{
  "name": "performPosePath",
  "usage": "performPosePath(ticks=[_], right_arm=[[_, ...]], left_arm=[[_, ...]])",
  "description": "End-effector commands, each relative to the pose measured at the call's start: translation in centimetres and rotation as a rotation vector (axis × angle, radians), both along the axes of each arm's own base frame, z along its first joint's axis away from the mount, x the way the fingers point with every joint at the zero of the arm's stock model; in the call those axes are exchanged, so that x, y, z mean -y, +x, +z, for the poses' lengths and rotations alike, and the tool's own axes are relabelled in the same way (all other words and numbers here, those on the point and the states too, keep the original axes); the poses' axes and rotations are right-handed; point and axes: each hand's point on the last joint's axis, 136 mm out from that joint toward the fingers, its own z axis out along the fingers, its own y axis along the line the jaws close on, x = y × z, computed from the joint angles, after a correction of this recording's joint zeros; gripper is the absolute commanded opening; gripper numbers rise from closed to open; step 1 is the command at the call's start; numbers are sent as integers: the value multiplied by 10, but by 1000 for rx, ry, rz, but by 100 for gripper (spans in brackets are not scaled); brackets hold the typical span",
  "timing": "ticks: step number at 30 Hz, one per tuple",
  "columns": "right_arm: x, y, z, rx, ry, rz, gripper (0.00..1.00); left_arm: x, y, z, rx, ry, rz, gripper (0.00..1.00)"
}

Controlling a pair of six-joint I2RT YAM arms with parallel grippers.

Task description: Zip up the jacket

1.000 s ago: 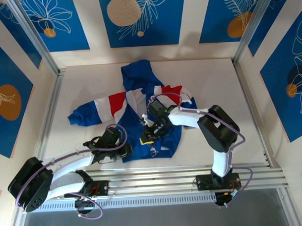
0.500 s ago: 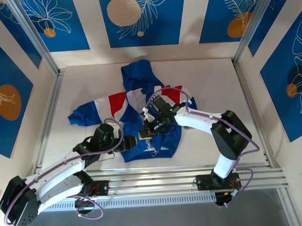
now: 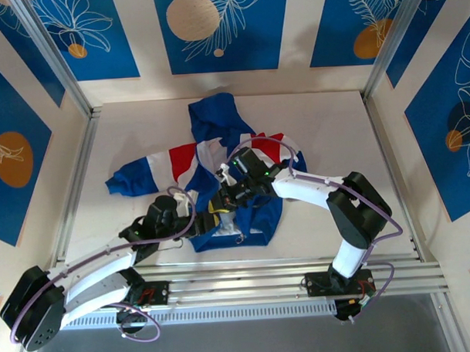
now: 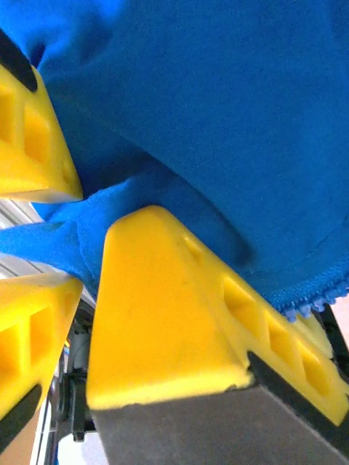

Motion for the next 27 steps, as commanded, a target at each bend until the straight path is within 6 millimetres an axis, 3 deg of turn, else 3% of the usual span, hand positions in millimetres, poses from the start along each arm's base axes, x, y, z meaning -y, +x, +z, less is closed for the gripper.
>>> performPosePath(ticks=[1,5,7,10,12,15,19,23,27], right_arm=[[0,-6,-6,-55,8,12,0],[3,-6,-7,-52,-7,6,0],[7,-4,-9,-44,-43,-7,4],[25,3,-9,-4,-147,-38,28],[45,9,-10,36,-244,-65,35],[80,14,-15,82,-396,-93,38],[121,11,-35,108,-611,-95,42],[137,5,-54,100,-718,-93,45],[131,4,-71,78,-768,-66,46]], left_arm=[[4,-3,7,9,-45,-18,21],[4,-4,6,5,-49,-21,0],[3,-5,4,4,-45,-19,0],[-1,-5,2,5,-32,-9,0],[-8,-3,-2,-3,-9,20,0],[-21,0,-13,-29,24,77,0],[-29,1,-22,-48,38,114,0],[-31,-1,-29,-65,51,117,0],[-31,-3,-31,-70,52,110,0]])
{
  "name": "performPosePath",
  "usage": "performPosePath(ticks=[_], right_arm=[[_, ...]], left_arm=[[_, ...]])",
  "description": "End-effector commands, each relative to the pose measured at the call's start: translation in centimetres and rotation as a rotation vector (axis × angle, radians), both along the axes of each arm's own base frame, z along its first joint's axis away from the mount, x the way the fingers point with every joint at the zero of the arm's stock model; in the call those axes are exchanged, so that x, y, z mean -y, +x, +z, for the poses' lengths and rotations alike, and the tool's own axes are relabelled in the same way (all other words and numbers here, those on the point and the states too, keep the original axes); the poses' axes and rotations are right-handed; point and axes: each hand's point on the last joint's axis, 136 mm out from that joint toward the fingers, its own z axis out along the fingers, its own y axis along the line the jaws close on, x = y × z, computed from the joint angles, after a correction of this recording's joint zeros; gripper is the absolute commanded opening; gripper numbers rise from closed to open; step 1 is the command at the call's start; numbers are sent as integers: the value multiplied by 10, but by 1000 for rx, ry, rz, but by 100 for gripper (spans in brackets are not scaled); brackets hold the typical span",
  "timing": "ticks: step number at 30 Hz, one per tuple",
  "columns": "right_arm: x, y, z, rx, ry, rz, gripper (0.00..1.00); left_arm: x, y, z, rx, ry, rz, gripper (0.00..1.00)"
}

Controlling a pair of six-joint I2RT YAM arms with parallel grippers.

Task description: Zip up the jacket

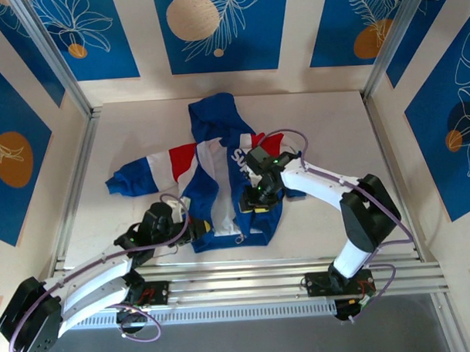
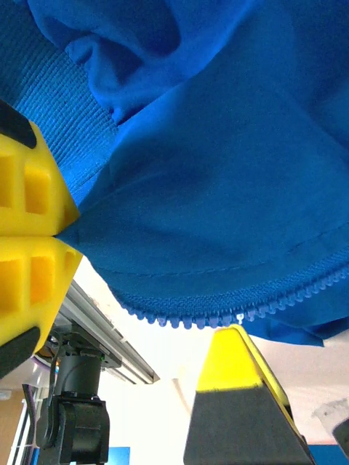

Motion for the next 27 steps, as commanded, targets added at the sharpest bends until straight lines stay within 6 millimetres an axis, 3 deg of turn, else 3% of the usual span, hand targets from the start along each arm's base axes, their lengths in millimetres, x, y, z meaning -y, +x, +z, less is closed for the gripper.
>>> performPosePath(ticks=[1,3,6,9,15,20,23,25,27], right_arm=[[7,-8,-21,-43,-110,30,46],[-4,-8,-24,-52,-105,49,42],[-21,-4,-17,-24,-77,70,14],[-30,0,1,20,-53,84,0],[-40,-5,39,28,-55,139,0],[-67,-17,35,-73,44,162,4],[-89,-23,30,-156,140,151,18],[-105,-26,38,-173,249,142,31],[-115,-26,50,-159,346,138,35]], left_arm=[[-5,1,-6,-16,13,21,0],[-5,0,-6,-16,13,19,0],[-6,0,-7,-17,15,20,0],[-8,0,-11,-14,42,23,0],[-16,5,-13,4,116,39,0],[-23,7,-21,-12,181,57,0],[-29,6,-27,-29,215,75,0],[-32,5,-29,-35,224,84,0],[-37,3,-31,-41,238,95,0]])
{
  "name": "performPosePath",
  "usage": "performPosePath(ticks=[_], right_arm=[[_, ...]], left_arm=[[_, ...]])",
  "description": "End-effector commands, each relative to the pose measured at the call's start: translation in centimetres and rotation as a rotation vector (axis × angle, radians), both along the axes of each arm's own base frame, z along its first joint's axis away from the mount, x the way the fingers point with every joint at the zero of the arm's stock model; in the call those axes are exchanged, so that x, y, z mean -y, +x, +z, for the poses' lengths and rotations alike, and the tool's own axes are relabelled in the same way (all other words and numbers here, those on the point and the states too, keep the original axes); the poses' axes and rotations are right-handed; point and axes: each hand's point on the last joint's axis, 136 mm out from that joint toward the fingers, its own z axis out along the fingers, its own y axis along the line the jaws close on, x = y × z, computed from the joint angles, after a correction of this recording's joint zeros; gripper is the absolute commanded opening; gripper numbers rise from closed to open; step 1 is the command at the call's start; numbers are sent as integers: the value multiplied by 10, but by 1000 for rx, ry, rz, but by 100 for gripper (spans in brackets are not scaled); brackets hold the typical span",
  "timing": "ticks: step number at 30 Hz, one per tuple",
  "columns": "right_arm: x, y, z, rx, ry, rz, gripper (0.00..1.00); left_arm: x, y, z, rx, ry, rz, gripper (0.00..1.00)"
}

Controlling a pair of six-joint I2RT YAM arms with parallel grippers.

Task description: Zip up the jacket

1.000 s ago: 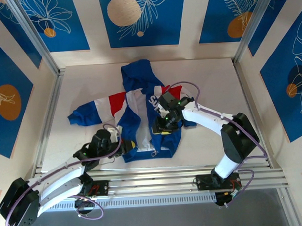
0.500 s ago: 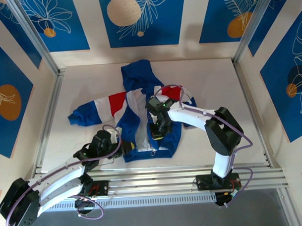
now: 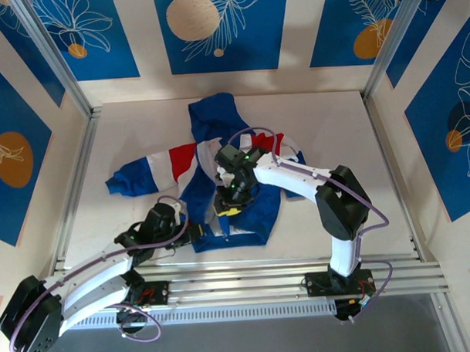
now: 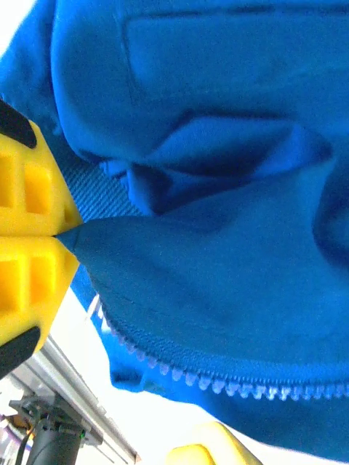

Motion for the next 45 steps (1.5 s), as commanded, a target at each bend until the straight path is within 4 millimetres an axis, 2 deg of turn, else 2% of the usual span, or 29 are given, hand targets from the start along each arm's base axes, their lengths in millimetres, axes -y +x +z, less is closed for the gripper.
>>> performPosePath(ticks=[1,4,10,13,18,24,38,39,40,41,42,43,45], right_arm=[[-28,-12,30,-52,215,-4,36],[-23,-13,33,-20,234,-11,36],[22,-20,3,76,-10,-38,31],[30,-32,-7,128,-69,-13,29],[31,-45,-35,129,-68,-24,30],[28,-47,-52,103,-99,-45,33],[8,-28,-54,88,-50,-53,34],[6,-26,-51,90,-40,-54,33],[4,-25,-50,88,-33,-55,27],[2,-25,-47,85,-19,-54,14],[0,-24,-44,80,-6,-54,6],[0,-23,-40,79,-1,-60,2],[2,-21,-29,82,11,-70,0]], left_arm=[[-12,3,0,11,48,36,0],[-16,2,-2,11,48,53,0],[-18,-1,-3,6,46,53,0],[-19,-2,-5,-1,47,49,0],[-18,-3,-5,-5,42,42,0],[-19,-6,-7,-15,49,34,0],[-22,-9,-10,-24,51,38,0],[-22,-10,-10,-25,51,37,0],[-22,-10,-10,-26,51,38,0],[-22,-10,-10,-25,51,38,0],[-22,-10,-10,-26,52,38,0],[-22,-10,-10,-26,52,38,0],[-22,-9,-9,-23,49,39,0]])
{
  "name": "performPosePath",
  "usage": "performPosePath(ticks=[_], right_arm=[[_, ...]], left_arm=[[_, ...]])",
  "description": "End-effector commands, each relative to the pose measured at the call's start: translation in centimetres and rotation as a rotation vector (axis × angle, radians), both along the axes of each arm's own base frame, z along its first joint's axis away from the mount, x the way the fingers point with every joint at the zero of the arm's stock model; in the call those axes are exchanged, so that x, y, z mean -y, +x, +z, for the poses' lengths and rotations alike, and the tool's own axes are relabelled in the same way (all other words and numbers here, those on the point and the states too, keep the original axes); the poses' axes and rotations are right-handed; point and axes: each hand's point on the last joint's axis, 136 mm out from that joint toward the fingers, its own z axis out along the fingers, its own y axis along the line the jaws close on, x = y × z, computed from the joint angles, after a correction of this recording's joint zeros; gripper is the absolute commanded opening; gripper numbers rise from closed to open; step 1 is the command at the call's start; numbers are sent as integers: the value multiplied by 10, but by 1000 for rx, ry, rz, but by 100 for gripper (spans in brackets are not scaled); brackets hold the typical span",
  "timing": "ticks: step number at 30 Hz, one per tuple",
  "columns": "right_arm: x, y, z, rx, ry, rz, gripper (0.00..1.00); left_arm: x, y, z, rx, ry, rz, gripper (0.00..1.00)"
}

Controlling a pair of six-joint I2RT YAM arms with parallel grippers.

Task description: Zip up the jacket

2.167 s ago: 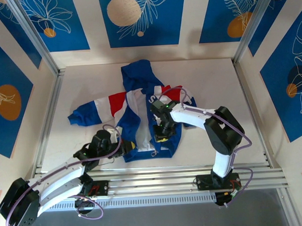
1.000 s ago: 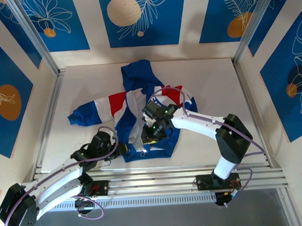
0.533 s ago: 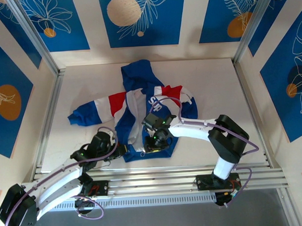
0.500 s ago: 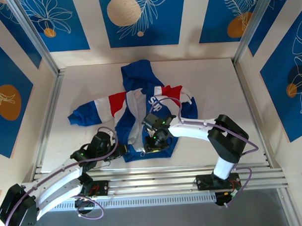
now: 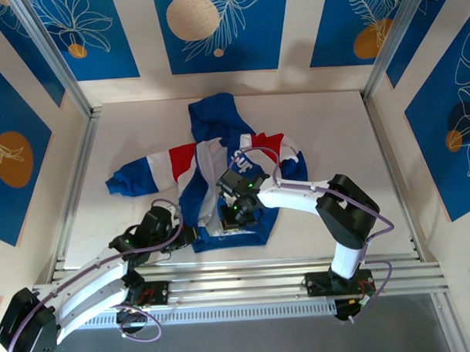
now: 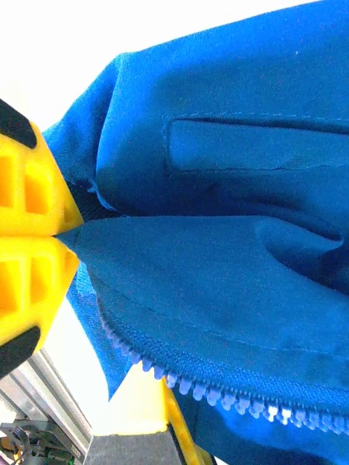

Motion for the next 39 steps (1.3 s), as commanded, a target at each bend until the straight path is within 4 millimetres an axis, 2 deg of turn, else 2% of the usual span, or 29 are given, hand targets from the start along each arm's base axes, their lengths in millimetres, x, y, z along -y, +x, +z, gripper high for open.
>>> performPosePath(ticks=[1,4,10,15,21,24,27,32,35,39], right_arm=[[-4,2,26,-7,56,-8,0],[10,4,50,2,80,-24,0],[45,13,113,44,154,-77,0],[68,12,159,64,173,-44,0],[109,3,196,94,79,-4,0],[118,-4,206,88,88,8,0],[110,-19,193,18,103,46,0],[81,-49,132,-156,132,97,0],[67,-51,101,-208,174,58,0],[59,-41,78,-195,215,-1,0]], left_arm=[[-4,-2,-2,-4,4,-5,0],[-2,-2,1,6,-3,-9,0],[2,-1,7,23,-21,-28,0],[6,2,13,41,-34,-46,0],[10,6,19,46,-31,-61,0],[13,8,21,47,-39,-63,0],[16,10,22,47,-43,-69,0],[21,12,25,40,-58,-76,0],[24,11,28,40,-76,-80,0],[30,7,34,48,-88,-97,0]])
